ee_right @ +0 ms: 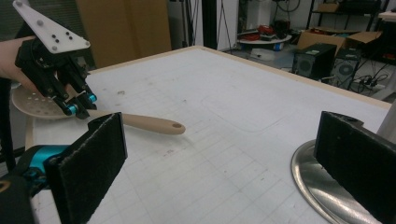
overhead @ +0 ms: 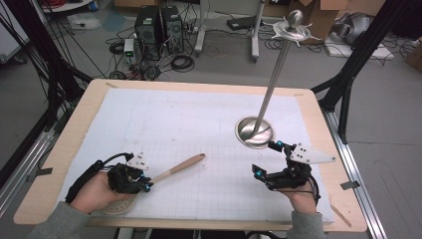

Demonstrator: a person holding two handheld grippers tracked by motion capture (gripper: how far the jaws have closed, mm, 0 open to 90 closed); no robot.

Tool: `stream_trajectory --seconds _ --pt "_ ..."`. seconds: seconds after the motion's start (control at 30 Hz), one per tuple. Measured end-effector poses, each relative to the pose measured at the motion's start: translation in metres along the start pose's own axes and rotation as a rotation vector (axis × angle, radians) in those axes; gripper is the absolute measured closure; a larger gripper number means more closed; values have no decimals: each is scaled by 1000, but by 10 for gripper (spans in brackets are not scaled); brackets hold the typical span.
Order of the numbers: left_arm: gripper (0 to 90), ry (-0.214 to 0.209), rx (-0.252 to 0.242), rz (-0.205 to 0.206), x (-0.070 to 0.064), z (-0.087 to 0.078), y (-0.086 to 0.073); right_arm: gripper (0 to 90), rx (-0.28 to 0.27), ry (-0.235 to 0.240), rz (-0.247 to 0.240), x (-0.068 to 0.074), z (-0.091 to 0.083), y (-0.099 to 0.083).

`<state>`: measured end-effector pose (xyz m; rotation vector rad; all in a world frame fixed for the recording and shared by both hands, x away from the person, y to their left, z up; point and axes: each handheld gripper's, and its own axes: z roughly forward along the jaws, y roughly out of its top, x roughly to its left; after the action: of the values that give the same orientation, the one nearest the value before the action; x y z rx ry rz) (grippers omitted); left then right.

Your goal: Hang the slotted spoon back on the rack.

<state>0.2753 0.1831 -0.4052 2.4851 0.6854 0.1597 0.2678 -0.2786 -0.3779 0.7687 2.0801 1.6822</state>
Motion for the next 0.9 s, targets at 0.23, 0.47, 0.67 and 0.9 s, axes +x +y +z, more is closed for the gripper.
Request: stream_trajectory --seconds 0.23,0.47,0.67,0.9 --pt "779 1 -43 -2 -1 -8 9 15 -11 -1 0 -1 -2 0" --pt "778 12 -142 -14 -2 -16 18 15 -12 1 5 -1 -3 0" --pt "778 3 -170 -9 -2 -21 28 15 -15 -2 4 -1 -3 0" --pt "778 6 -205 -2 -3 -24 45 15 -20 -1 9 -2 -4 0"
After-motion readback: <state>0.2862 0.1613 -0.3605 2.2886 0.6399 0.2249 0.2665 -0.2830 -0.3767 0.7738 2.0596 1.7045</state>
